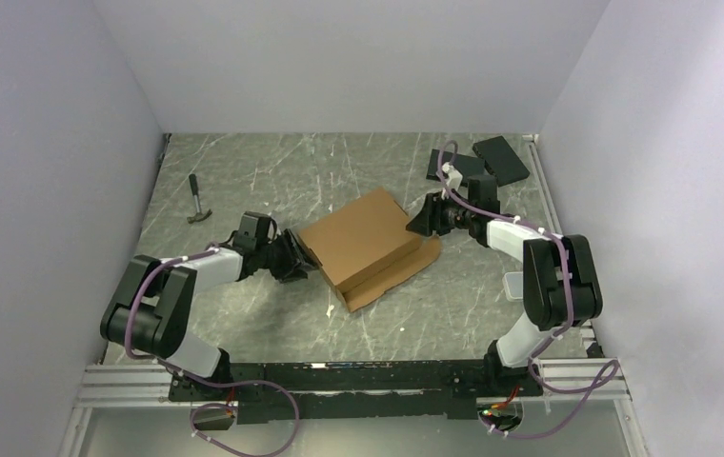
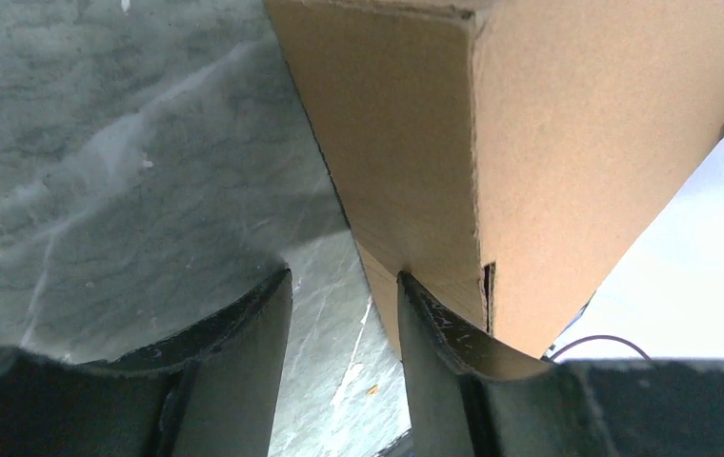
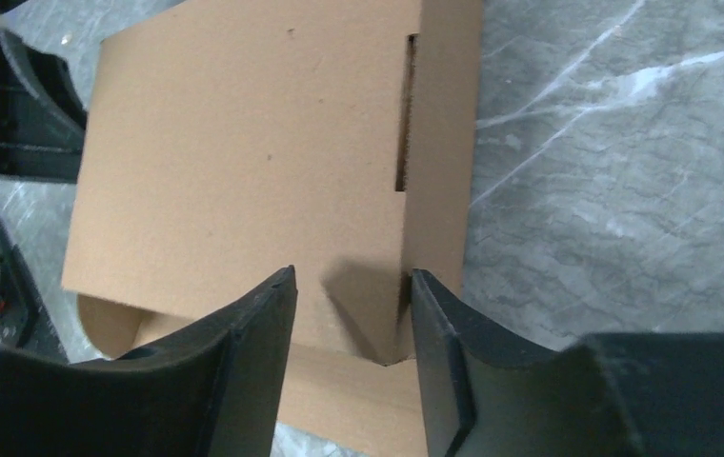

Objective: Fold the paper box

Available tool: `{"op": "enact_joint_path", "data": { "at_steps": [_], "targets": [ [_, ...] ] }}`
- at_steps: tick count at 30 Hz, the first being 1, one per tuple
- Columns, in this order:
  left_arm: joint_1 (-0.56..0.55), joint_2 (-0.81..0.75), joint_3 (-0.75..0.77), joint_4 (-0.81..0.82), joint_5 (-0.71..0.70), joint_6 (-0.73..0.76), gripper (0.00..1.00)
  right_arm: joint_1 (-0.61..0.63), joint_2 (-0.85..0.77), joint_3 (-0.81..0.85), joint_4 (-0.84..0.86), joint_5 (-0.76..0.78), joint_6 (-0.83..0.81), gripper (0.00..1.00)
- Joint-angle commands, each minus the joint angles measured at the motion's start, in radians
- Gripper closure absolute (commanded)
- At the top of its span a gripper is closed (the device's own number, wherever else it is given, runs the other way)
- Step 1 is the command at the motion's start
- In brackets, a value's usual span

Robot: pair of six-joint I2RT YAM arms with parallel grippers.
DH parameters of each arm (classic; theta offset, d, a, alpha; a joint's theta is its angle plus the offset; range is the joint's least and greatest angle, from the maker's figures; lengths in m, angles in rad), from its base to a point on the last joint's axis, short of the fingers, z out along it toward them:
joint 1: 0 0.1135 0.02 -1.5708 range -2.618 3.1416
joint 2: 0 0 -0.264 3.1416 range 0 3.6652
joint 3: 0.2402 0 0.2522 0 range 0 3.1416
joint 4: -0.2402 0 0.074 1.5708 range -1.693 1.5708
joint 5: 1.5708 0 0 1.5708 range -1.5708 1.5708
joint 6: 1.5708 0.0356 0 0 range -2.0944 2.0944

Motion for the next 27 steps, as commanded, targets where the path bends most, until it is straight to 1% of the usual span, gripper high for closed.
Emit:
{"op": "enact_joint_path", "data": {
  "at_steps": [1,5,8,14,17,22,24,27],
  "targets": [
    [-0.001,-0.082,0.050,0.033,-0.005,0.055,0.47,-0.009,-0.068,0.008,-0.052,-0.135,-0.043,0.45],
    [0.004,-0.170,0.037,-0.049,-0.038,0.090,0.38,-0.043,-0.110,0.021,-0.101,-0.158,-0.130,0.33],
    [0.007,-0.237,0.030,-0.106,-0.064,0.110,0.32,-0.064,-0.136,0.035,-0.158,-0.182,-0.207,0.30],
    [0.009,-0.376,0.006,-0.171,-0.076,0.129,0.25,-0.095,-0.177,0.047,-0.233,-0.218,-0.322,0.26],
    [0.009,-0.443,-0.017,-0.159,-0.045,0.117,0.23,-0.102,-0.196,0.048,-0.257,-0.228,-0.367,0.25],
    [0.009,-0.540,-0.066,-0.090,0.028,0.059,0.18,-0.118,-0.221,0.055,-0.290,-0.238,-0.417,0.25],
    [0.010,-0.561,-0.081,-0.063,0.051,0.037,0.16,-0.118,-0.226,0.058,-0.300,-0.243,-0.427,0.25],
    [0.010,-0.571,-0.108,-0.013,0.086,-0.010,0.15,-0.152,-0.225,0.063,-0.314,-0.248,-0.434,0.26]
  ]
}}
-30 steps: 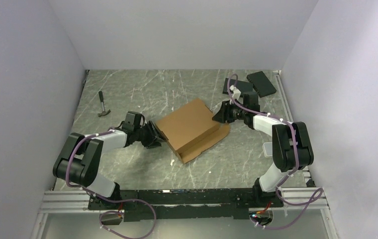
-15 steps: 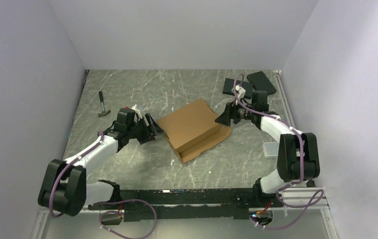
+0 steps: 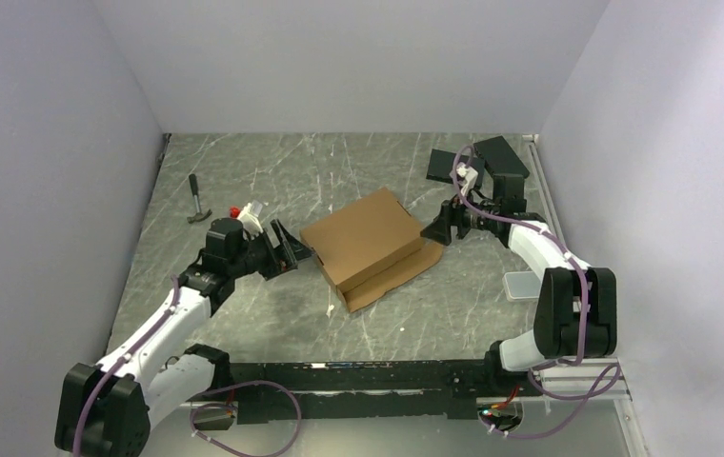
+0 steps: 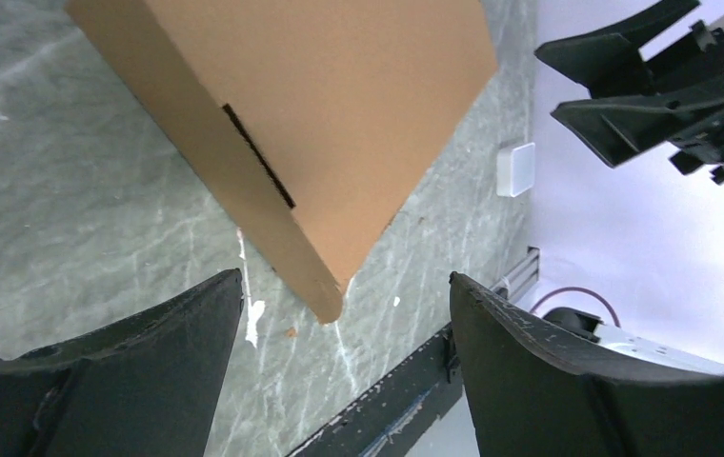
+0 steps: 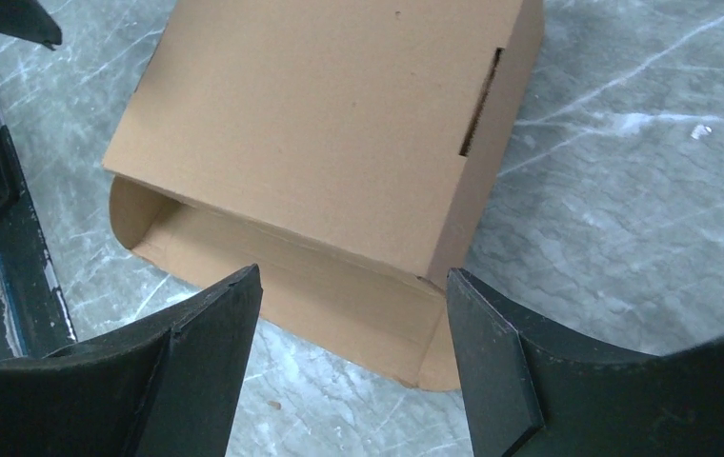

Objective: Fold the paper box

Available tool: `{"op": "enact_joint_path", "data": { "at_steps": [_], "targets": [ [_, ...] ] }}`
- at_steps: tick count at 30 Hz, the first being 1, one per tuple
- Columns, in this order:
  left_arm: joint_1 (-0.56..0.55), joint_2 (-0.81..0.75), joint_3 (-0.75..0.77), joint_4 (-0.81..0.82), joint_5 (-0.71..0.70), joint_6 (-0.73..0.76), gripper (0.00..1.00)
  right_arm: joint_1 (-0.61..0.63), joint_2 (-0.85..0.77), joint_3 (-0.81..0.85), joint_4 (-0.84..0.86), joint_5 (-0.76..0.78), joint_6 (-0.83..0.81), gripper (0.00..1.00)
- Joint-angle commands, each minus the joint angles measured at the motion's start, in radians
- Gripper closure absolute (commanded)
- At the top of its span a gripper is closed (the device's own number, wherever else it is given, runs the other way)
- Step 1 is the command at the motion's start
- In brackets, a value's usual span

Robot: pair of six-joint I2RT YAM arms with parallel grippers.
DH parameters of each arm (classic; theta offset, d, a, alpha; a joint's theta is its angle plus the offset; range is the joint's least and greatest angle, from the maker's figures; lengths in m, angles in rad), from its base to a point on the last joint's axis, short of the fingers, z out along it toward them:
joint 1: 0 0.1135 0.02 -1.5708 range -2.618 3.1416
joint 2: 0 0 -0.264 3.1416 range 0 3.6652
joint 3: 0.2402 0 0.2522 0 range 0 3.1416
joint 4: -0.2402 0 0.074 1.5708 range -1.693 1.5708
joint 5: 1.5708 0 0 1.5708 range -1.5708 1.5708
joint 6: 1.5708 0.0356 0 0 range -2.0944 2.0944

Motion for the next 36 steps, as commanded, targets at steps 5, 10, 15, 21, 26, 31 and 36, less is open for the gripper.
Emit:
{"op": "enact_joint_path", "data": {
  "at_steps": [5,10,15,21,26,31,36],
  "targets": [
    [0.005,-0.008,-0.045,0.140,0.096,-0.109,0.15,-0.043,-0.018,0.053,-0.046,-0.048,-0.069,0.26],
    [0.005,0.013,-0.035,0.151,0.087,-0.122,0.15,-0.045,-0.009,0.047,-0.040,-0.055,-0.065,0.26],
    [0.005,0.080,-0.033,0.204,0.096,-0.139,0.14,-0.045,0.020,0.020,0.015,-0.073,-0.009,0.26],
    [0.005,0.138,-0.050,0.286,0.112,-0.169,0.14,-0.045,0.068,-0.004,0.093,-0.072,0.082,0.26],
    [0.005,0.153,-0.050,0.296,0.112,-0.162,0.14,-0.046,0.112,-0.006,0.112,-0.060,0.122,0.27],
    [0.005,0.154,-0.030,0.254,0.102,-0.115,0.14,-0.046,0.140,-0.004,0.112,-0.057,0.127,0.27],
    [0.005,0.146,-0.001,0.226,0.096,-0.044,0.14,-0.046,0.162,-0.004,0.137,-0.047,0.164,0.27]
  ]
}}
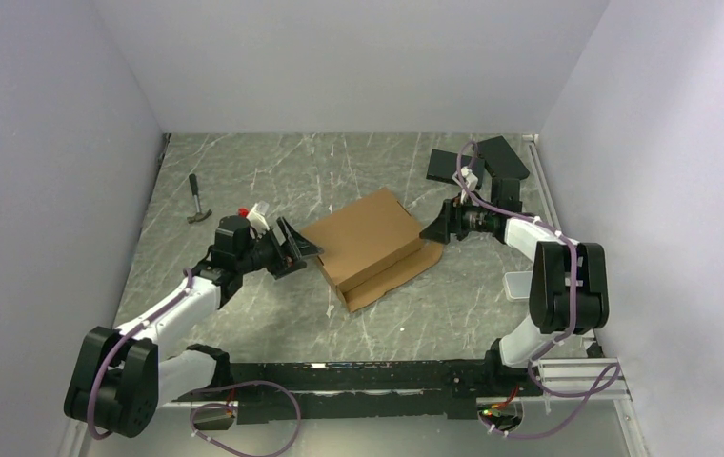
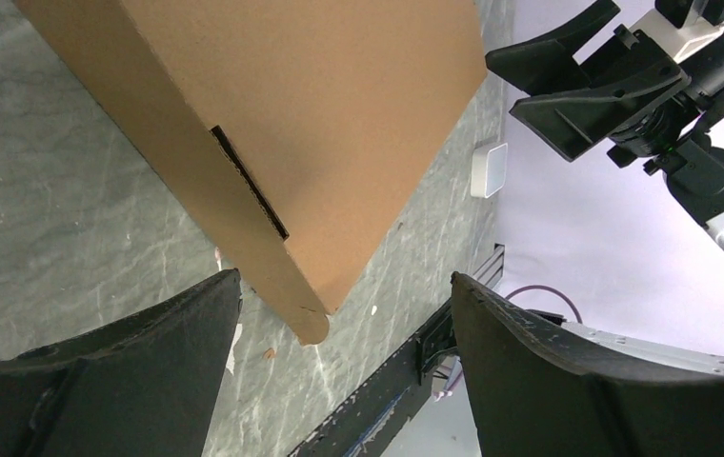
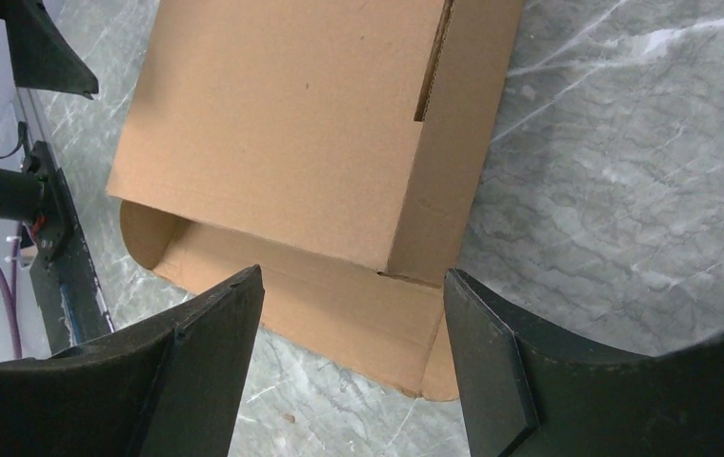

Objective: Fold the paper box

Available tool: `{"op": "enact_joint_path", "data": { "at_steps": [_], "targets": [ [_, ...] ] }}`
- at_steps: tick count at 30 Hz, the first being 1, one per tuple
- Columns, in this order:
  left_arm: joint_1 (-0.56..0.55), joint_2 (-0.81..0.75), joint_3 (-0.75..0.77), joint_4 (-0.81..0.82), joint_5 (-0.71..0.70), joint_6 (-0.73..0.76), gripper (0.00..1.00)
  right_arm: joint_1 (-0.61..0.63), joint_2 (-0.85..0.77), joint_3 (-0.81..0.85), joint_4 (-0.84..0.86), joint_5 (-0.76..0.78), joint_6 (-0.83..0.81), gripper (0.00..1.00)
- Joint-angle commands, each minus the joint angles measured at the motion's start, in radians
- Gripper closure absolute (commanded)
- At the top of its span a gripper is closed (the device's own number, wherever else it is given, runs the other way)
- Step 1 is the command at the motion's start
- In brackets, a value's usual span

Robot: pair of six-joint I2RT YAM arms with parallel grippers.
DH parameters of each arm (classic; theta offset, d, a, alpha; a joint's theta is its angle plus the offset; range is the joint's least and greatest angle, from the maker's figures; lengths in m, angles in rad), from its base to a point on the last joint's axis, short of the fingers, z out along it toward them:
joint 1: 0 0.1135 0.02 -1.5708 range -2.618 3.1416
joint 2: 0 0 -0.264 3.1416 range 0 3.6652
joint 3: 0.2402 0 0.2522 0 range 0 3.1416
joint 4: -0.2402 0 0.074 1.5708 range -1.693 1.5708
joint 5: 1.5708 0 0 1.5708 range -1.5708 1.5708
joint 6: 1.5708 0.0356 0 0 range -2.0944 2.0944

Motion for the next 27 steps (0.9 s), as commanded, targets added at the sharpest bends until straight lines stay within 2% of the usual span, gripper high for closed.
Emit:
{"op": "enact_joint_path", "data": {
  "at_steps": [1,4,8,13,17,22,25,27],
  "targets": [
    [0.003,-0.008,0.053,-0.010,0.010,0.090,0.14,-0.002,0.018,-0.004,0.075,0.002,0.054,0.28],
    [0.004,-0.009,0.082,-0.048,0.001,0.133,0.15,-0.004,0.032,-0.009,0.112,0.033,0.111,0.29],
    [0.003,-0.005,0.125,-0.095,-0.008,0.193,0.15,-0.008,0.058,-0.007,0.123,0.127,0.163,0.35],
    [0.003,0.015,0.215,-0.155,-0.003,0.311,0.16,-0.035,0.019,-0.011,0.061,0.159,0.138,0.38],
    [0.003,0.101,0.319,-0.148,0.077,0.404,0.17,-0.043,-0.033,-0.035,0.026,0.165,0.110,0.38],
    [-0.037,0.241,0.439,-0.127,0.157,0.414,0.32,-0.052,-0.058,-0.040,0.039,0.142,0.096,0.41],
    [-0.097,0.298,0.471,-0.155,0.106,0.414,0.43,-0.030,-0.049,0.009,0.050,0.117,0.095,0.48],
    [-0.119,0.302,0.466,-0.181,0.053,0.396,0.47,-0.001,-0.032,0.058,0.026,0.102,0.070,0.48]
  ]
}}
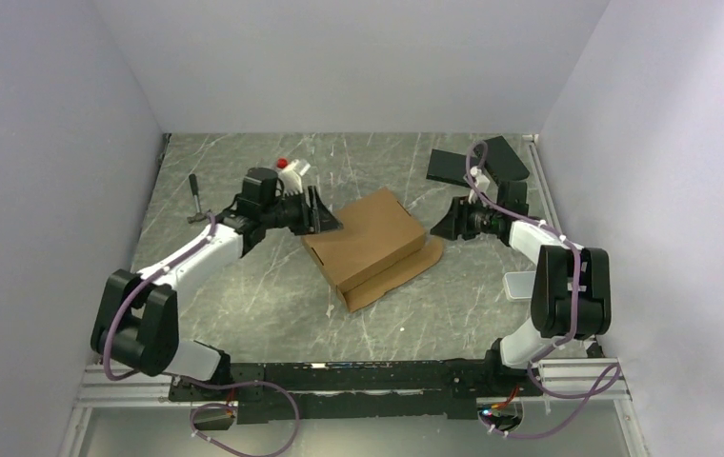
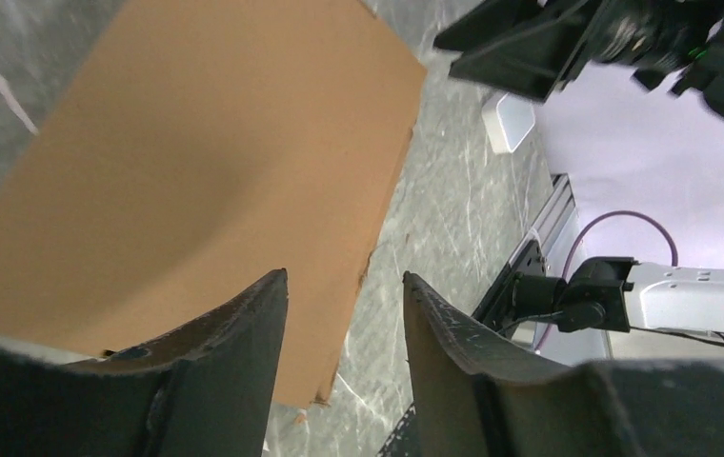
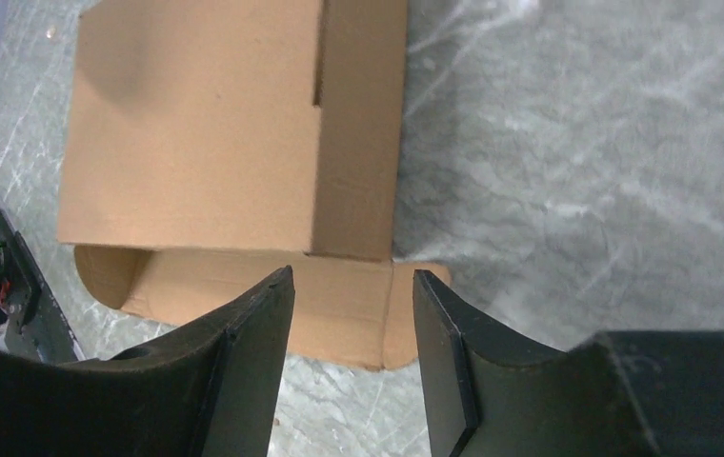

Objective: Fold the paper box

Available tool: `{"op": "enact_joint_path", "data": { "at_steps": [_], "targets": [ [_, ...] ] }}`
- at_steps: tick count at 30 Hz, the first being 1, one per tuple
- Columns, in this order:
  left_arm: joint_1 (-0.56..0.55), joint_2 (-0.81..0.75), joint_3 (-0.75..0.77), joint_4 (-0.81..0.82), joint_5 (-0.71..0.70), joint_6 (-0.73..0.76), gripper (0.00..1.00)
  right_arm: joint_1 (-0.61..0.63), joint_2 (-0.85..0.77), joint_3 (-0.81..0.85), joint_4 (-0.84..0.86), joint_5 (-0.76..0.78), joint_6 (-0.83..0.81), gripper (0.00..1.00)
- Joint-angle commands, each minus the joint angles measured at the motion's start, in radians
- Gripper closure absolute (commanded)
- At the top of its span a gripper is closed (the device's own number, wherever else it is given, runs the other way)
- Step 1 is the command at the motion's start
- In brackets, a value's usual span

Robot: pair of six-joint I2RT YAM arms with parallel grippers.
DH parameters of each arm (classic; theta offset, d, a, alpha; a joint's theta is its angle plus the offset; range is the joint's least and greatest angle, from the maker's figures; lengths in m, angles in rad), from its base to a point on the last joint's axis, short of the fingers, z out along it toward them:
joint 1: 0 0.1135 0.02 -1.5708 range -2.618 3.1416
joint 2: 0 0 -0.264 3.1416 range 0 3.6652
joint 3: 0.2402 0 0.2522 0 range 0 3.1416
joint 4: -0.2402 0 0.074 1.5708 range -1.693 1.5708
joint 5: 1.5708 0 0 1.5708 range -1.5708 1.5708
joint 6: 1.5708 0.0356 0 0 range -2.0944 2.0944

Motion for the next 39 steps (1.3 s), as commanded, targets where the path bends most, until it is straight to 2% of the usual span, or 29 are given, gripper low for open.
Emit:
{"op": "enact_joint_path", "data": {
  "at_steps": [1,6,10,14,18,24,28,30,39],
  "targets": [
    [-0.054,0.003,0.012,-0.045,-0.068,0.004,0.48,0.052,0.007,0.122,-0.016,-0.050,-0.052,0.48],
    [-0.055,-0.127,-0.094,-0.106,-0.222,-0.083,0.46,0.124,0.105,0.238,-0.069,0.006,-0.074,0.43],
    [-0.055,-0.183,-0.160,-0.147,-0.251,-0.130,0.38,0.142,0.191,0.318,-0.112,0.044,-0.078,0.44],
    [-0.055,-0.159,-0.196,-0.089,-0.227,-0.168,0.26,0.151,0.243,0.362,-0.153,0.069,-0.097,0.46],
    [-0.055,-0.059,-0.171,-0.040,-0.195,-0.195,0.25,0.157,0.274,0.357,-0.177,0.022,-0.088,0.51],
    [-0.047,0.038,-0.128,-0.074,-0.220,-0.200,0.29,0.159,0.278,0.315,-0.190,-0.023,-0.069,0.65],
    [-0.027,0.094,-0.098,-0.109,-0.211,-0.180,0.41,0.174,0.270,0.279,-0.202,-0.005,-0.069,0.71],
    [-0.018,0.126,-0.079,-0.125,-0.206,-0.164,0.47,0.185,0.265,0.263,-0.210,0.012,-0.073,0.72],
    [0.024,0.275,0.032,-0.193,-0.171,-0.091,0.56,0.204,0.222,0.200,-0.217,0.014,-0.056,0.73]
  ]
}}
